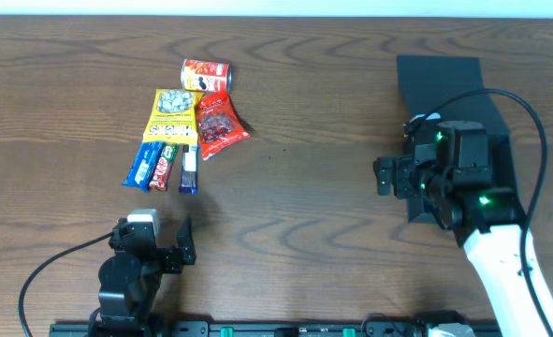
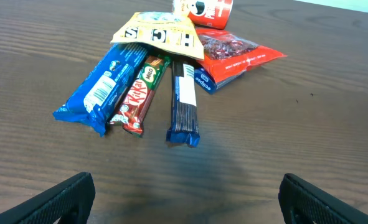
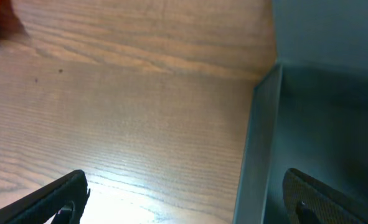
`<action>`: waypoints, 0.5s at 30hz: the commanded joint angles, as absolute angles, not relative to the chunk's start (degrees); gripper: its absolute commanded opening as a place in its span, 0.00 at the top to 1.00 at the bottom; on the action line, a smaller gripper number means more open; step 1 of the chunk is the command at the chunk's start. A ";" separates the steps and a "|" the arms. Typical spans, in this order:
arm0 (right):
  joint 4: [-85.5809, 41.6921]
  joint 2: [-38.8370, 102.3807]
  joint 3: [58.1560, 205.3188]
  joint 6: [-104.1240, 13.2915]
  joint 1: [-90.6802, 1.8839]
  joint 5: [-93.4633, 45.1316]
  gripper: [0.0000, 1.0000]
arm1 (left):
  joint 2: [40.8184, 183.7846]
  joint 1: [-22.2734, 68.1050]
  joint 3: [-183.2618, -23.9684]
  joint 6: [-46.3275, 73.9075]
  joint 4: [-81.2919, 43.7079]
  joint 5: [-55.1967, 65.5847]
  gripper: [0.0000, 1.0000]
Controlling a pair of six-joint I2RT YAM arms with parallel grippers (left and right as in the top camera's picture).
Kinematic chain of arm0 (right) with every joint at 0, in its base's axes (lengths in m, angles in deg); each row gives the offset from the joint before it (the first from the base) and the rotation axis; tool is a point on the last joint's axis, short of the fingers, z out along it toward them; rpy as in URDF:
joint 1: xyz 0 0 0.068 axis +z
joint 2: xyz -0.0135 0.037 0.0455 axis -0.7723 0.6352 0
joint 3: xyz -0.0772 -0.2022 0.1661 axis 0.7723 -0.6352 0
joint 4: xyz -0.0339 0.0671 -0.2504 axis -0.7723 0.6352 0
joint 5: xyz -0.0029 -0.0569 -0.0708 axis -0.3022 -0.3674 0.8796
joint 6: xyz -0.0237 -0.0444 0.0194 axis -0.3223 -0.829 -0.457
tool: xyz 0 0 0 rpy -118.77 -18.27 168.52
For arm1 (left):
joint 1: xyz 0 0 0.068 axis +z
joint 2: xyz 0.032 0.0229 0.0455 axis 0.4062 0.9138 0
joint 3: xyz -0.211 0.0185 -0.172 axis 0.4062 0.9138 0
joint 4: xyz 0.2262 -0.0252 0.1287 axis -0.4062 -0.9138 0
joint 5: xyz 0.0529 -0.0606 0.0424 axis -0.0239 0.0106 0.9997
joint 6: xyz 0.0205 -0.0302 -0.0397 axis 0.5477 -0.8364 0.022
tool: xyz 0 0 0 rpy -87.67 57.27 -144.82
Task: Pack container
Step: 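Reach right gripper to the black box's near edge and grasp it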
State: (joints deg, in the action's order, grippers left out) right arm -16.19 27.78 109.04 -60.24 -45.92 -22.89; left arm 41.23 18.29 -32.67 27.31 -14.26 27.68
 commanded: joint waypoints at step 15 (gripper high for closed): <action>-19.86 45.90 110.63 -69.13 -56.50 -29.66 0.01 | 40.86 18.29 -31.86 26.67 -14.26 28.52 0.05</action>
State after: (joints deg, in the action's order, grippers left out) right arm -19.62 43.80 109.56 -66.79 -56.23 -27.78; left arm 41.23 18.29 -32.69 27.31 -14.26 27.68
